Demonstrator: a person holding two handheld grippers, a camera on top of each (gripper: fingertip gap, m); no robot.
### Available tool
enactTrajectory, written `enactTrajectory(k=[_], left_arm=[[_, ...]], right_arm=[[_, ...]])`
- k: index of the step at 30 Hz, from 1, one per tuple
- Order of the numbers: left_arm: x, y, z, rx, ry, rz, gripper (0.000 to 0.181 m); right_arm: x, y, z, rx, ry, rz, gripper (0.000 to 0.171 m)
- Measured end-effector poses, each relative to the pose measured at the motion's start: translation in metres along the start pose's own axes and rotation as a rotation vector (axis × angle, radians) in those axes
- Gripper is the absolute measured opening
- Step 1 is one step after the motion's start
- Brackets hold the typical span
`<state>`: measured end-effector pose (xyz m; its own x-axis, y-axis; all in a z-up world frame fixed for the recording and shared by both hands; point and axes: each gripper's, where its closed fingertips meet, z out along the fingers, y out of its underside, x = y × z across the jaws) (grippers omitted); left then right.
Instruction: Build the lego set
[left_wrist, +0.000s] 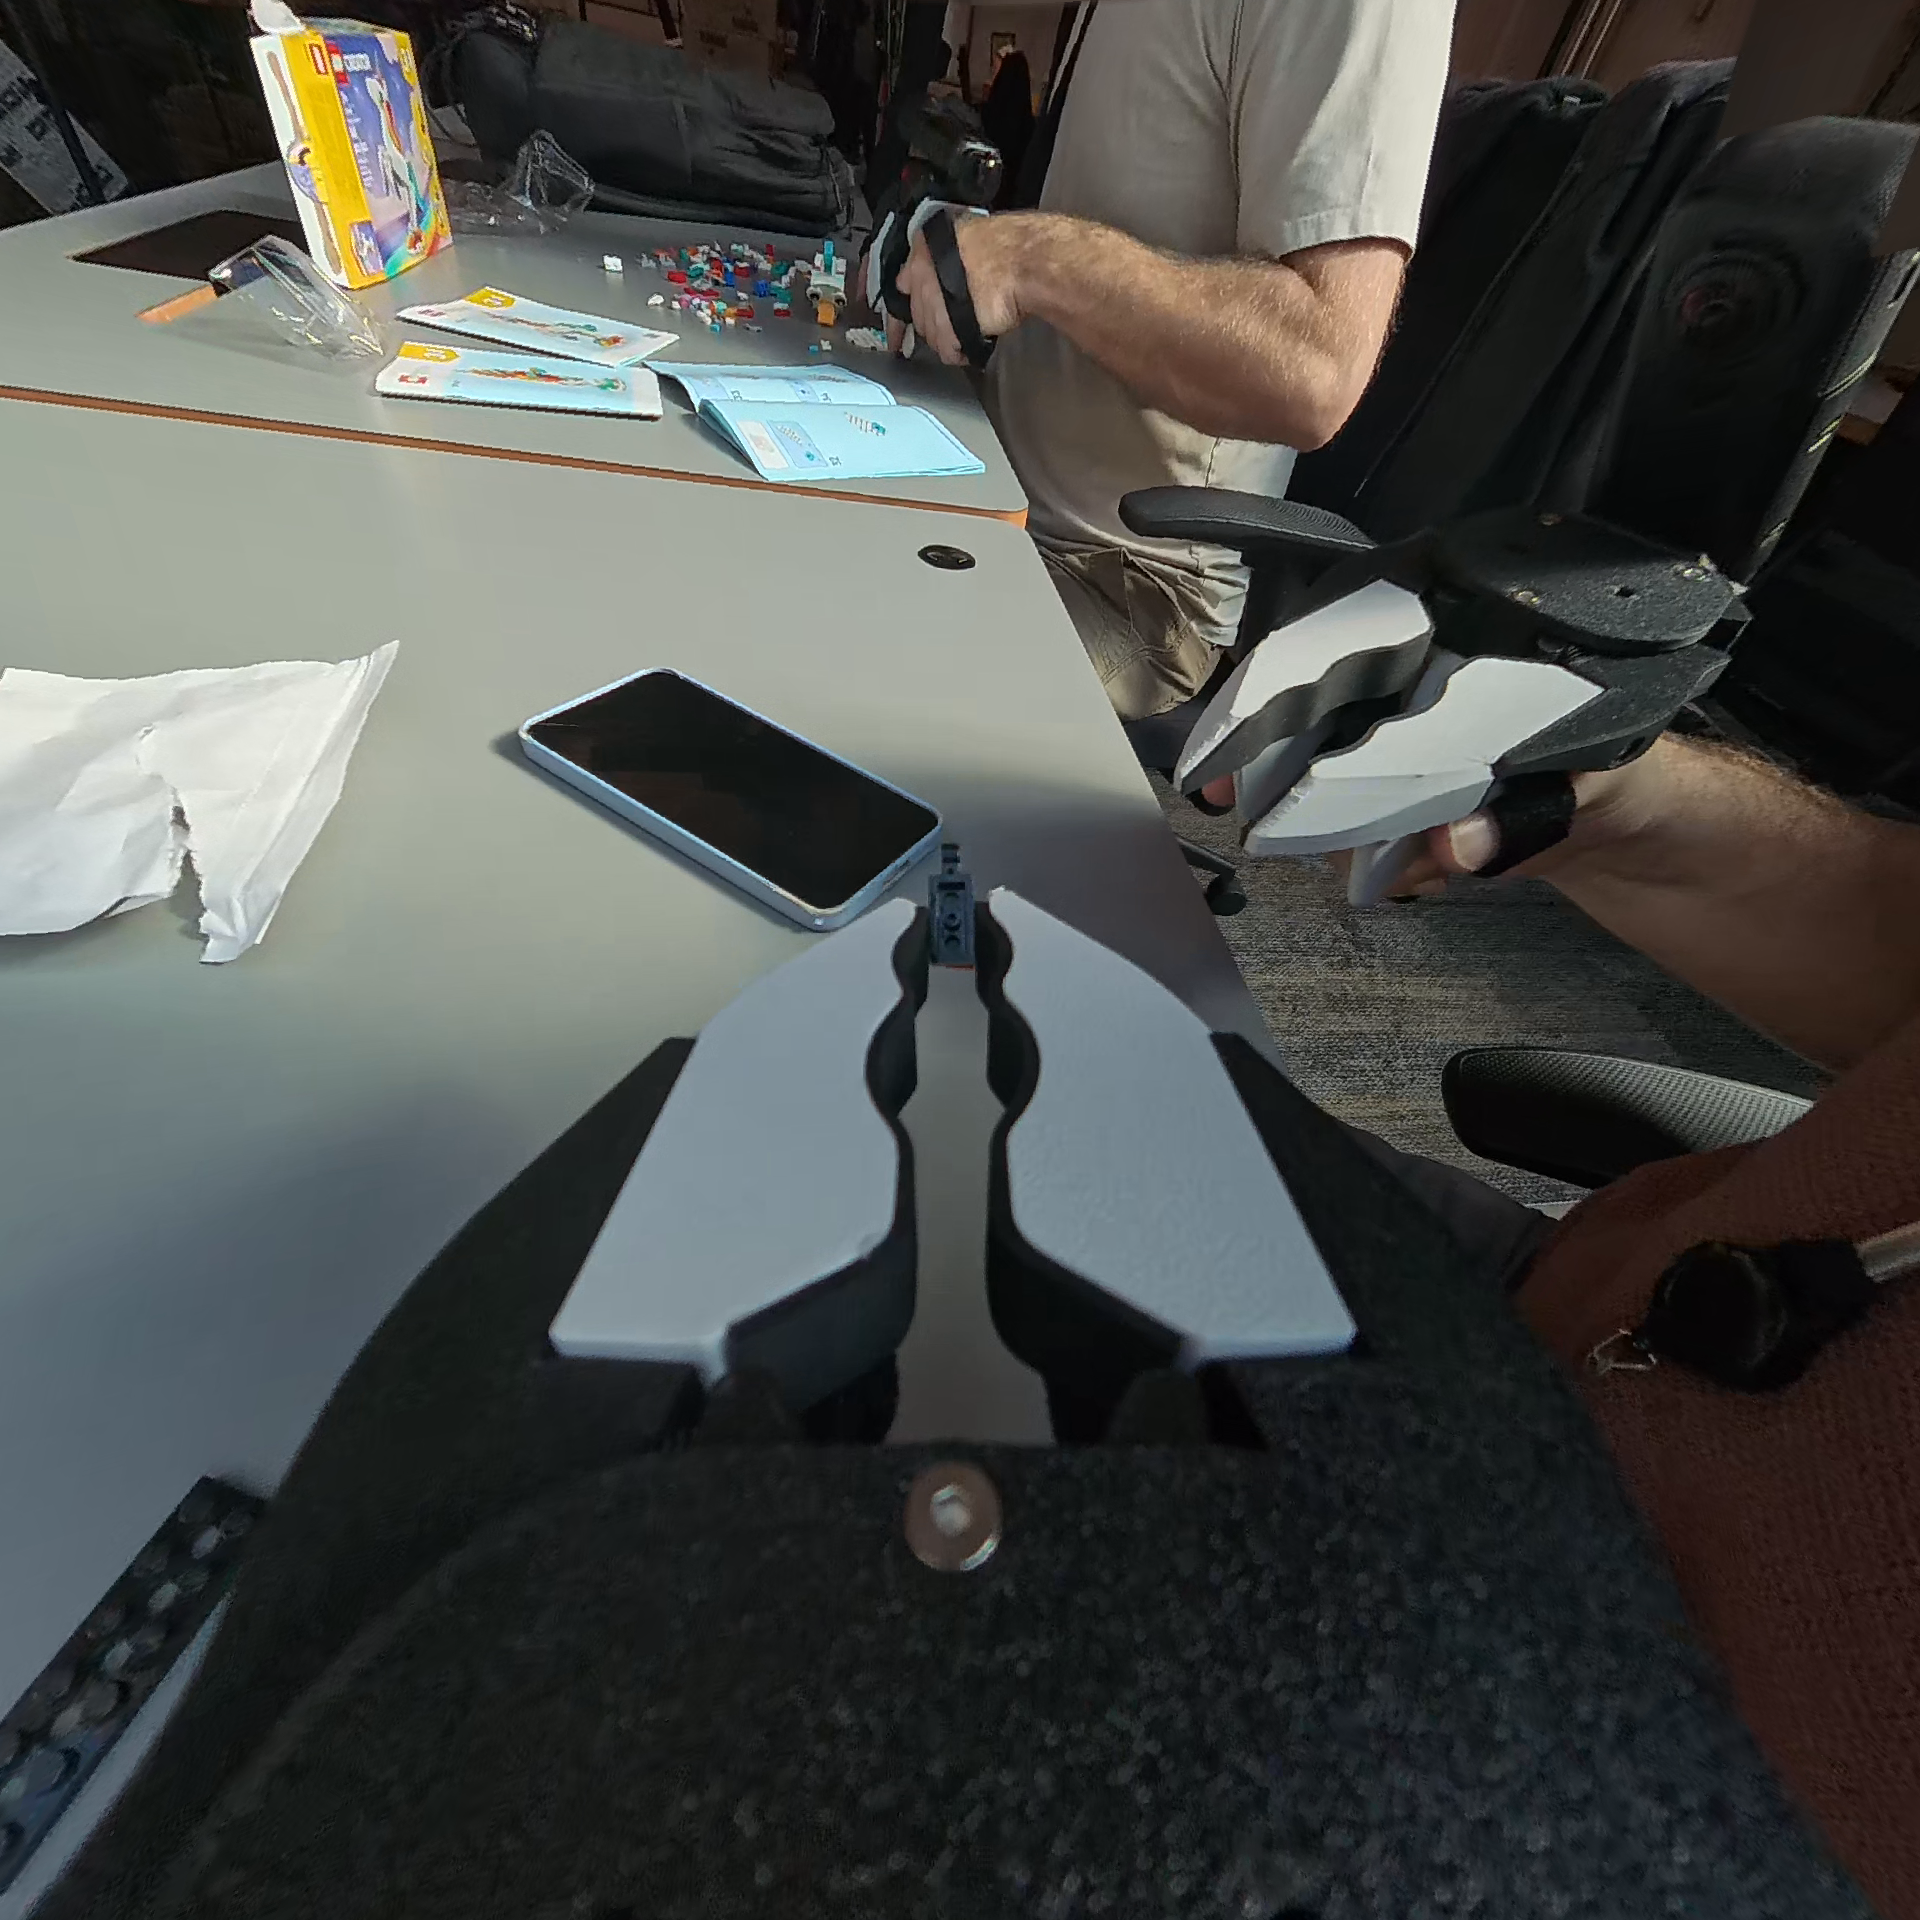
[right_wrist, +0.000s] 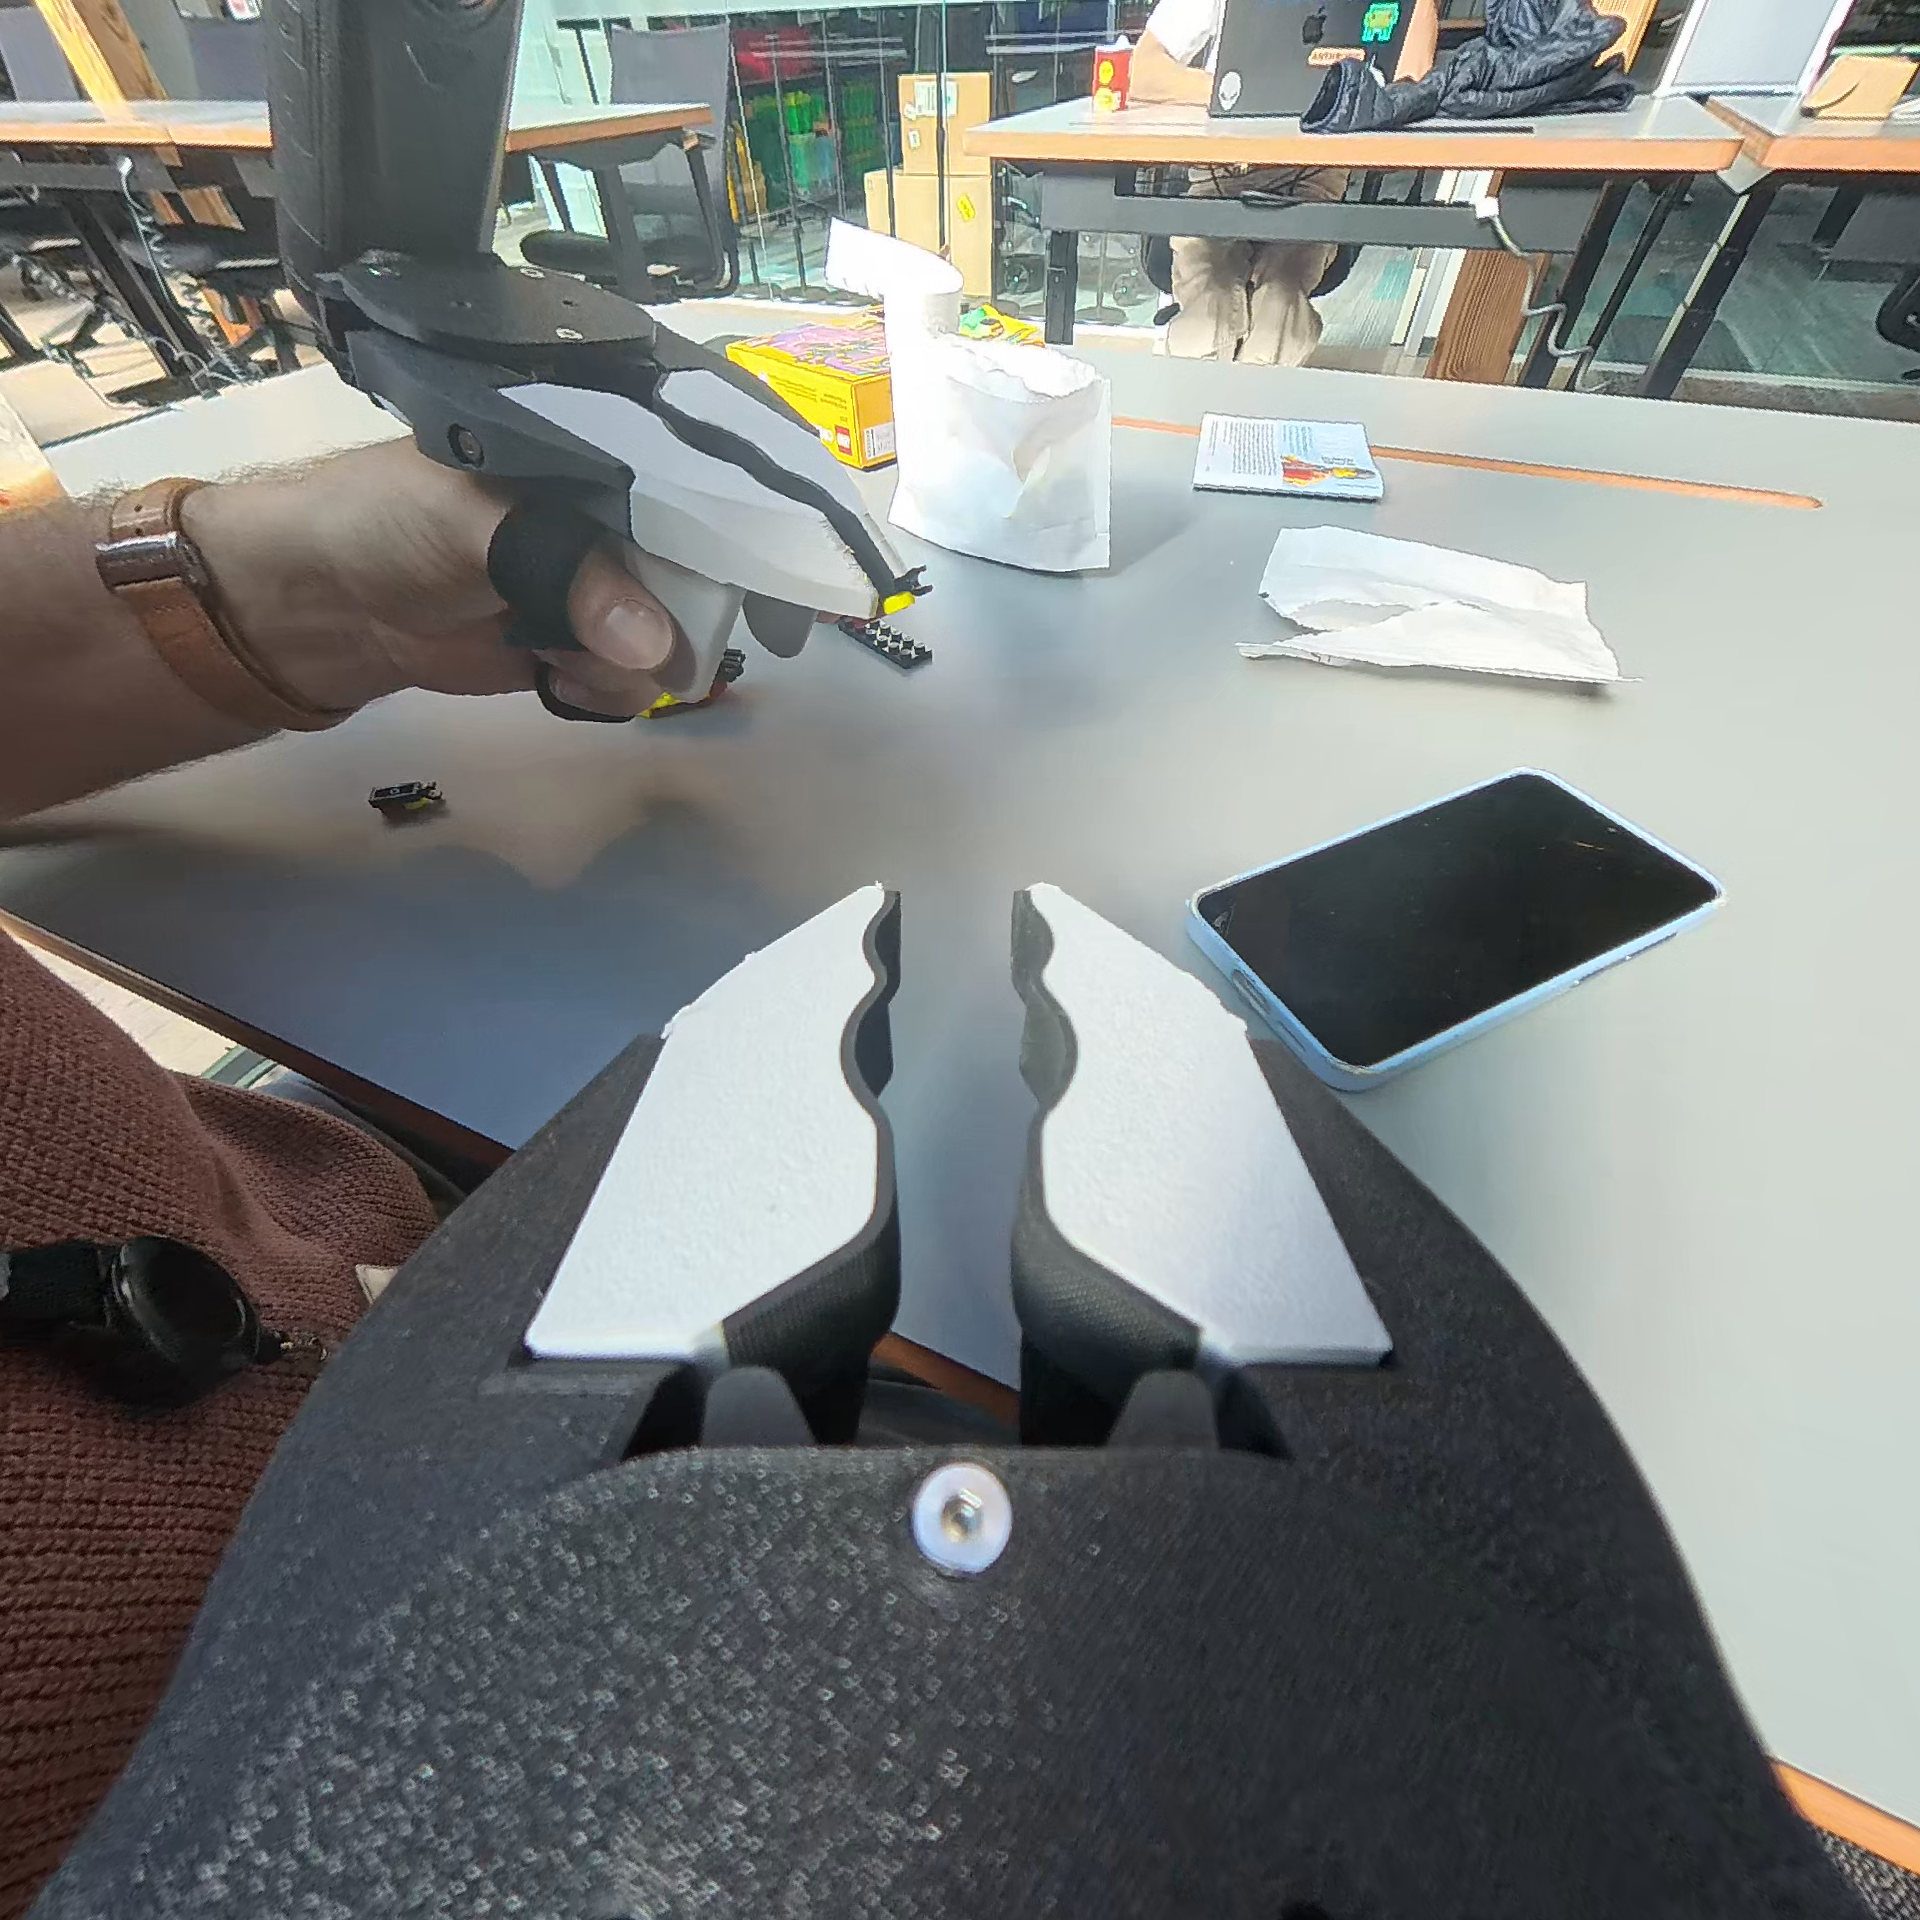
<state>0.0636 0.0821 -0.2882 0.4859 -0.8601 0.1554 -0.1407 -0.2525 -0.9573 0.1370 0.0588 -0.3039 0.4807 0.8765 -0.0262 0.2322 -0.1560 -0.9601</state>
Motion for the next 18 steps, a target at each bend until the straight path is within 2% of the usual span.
enactTrajectory(k=[18], left_arm=[[-0.0023, 0.0016, -0.0024, 0.012, 0.0, -0.021, 0.008]], right_arm=[[-0.0032, 0.0015, 0.0035, -0.006, -0.014, 0.004, 0.02]])
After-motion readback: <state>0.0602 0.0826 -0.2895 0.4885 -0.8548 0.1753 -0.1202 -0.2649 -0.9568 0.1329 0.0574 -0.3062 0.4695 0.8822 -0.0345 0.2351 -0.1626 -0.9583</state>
